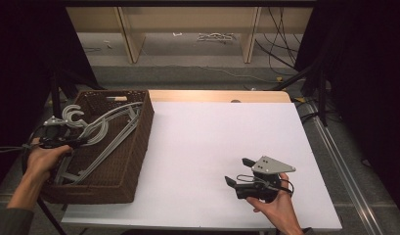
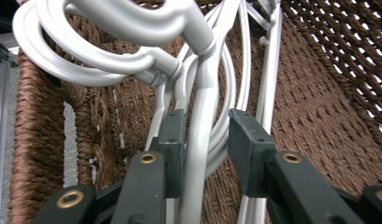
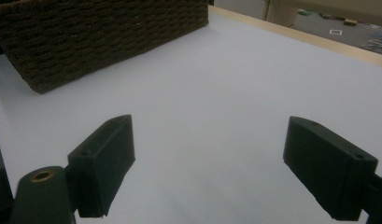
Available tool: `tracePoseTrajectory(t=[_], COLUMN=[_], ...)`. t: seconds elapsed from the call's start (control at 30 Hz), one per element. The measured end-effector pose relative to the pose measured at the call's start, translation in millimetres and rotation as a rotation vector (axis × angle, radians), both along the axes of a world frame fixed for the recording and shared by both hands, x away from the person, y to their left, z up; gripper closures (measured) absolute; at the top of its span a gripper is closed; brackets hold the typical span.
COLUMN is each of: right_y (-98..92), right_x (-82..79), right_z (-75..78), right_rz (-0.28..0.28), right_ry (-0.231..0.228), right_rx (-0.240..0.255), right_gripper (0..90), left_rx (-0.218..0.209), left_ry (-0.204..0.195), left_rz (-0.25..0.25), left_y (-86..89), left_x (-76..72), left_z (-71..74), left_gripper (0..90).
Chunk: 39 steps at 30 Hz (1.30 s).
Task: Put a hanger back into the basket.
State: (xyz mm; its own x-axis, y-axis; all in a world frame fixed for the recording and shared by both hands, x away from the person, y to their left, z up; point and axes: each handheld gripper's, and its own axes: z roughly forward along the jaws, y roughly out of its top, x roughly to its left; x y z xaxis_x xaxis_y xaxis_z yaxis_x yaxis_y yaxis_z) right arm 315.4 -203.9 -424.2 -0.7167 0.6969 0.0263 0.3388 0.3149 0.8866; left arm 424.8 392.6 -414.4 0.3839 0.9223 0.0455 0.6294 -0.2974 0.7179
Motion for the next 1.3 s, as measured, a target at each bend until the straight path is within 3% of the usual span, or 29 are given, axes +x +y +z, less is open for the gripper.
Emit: tracePoseTrajectory(t=[0.03, 0.17, 0.2, 0.23, 0.27, 0.3, 0.47, 0.5, 0.53, 0.57, 0.6, 0.63, 0.87, 1.0, 1.17, 1.3], right_y=[-0.2, 0.9, 0.2, 0.3, 0.3, 0.3, -0.3, -0.1, -0.1, -0.1, -0.1, -0.1, -0.2, -0.2, -0.6, -0.3], right_x=[-0.3, 0.8, -0.3, -0.2, 0.0, 0.0, 0.5, 0.7, 0.7, 0.3, 0.3, 0.5, 0.9, 0.2, 0.0, 0.2], right_z=[-0.1, -0.8, 0.2, -0.2, -0.2, -0.2, -0.8, -0.9, -0.9, -1.1, -1.1, -0.9, -0.8, -0.5, 0.1, 0.2], right_rz=[0.001, 0.007, 0.003, 0.007, 0.005, 0.005, 0.000, 0.001, 0.001, 0.002, 0.002, 0.001, -0.003, -0.001, -0.005, -0.002], right_ry=[0.003, -0.008, 0.003, 0.006, 0.005, 0.005, 0.006, 0.010, 0.010, 0.011, 0.011, 0.008, 0.007, 0.001, -0.002, -0.010], right_rx=[-0.006, 0.010, -0.005, -0.005, -0.004, -0.004, -0.005, -0.003, -0.003, -0.004, -0.004, -0.002, -0.002, -0.002, 0.002, 0.011], right_gripper=[17.5, 17.6, 17.5, 17.5, 17.5, 17.5, 17.5, 17.6, 17.6, 17.6, 17.6, 17.6, 17.6, 17.6, 17.6, 17.6], left_rx=[-0.024, -0.013, -0.007, 0.030, 0.028, 0.054, 0.070, 0.085, 0.084, 0.074, 0.071, 0.034, -0.010, -0.030, -0.108, -0.140], left_ry=[-0.013, -0.002, -0.011, 0.008, 0.010, 0.015, 0.023, 0.024, 0.027, 0.019, 0.015, 0.010, -0.045, -0.096, -0.179, -0.225], left_rz=[0.017, 0.009, -0.001, -0.012, 0.019, 0.024, 0.031, 0.017, 0.026, 0.050, 0.059, 0.109, 0.125, 0.118, 0.091, 0.069], left_y=[-3.5, -5.3, -5.0, -3.3, -5.0, -6.3, -9.5, -9.8, -10.7, -11.8, -11.4, -12.9, -21.2, -33.5, -51.2, -61.6], left_x=[0.6, -0.3, 1.8, 3.0, 2.4, 2.9, 4.4, 5.6, 5.0, 4.1, 4.3, 2.2, -8.4, -16.9, -30.9, -43.0], left_z=[-1.1, -0.7, -0.9, 1.5, 0.2, -0.2, 0.2, -0.1, -0.1, 0.7, 1.7, 4.8, 22.8, 35.1, 44.4, 49.7], left_gripper=[66.8, 66.5, 66.5, 64.4, 64.1, 64.1, 62.3, 56.4, 56.4, 49.1, 49.1, 42.4, 33.2, 28.7, 26.9, 24.7])
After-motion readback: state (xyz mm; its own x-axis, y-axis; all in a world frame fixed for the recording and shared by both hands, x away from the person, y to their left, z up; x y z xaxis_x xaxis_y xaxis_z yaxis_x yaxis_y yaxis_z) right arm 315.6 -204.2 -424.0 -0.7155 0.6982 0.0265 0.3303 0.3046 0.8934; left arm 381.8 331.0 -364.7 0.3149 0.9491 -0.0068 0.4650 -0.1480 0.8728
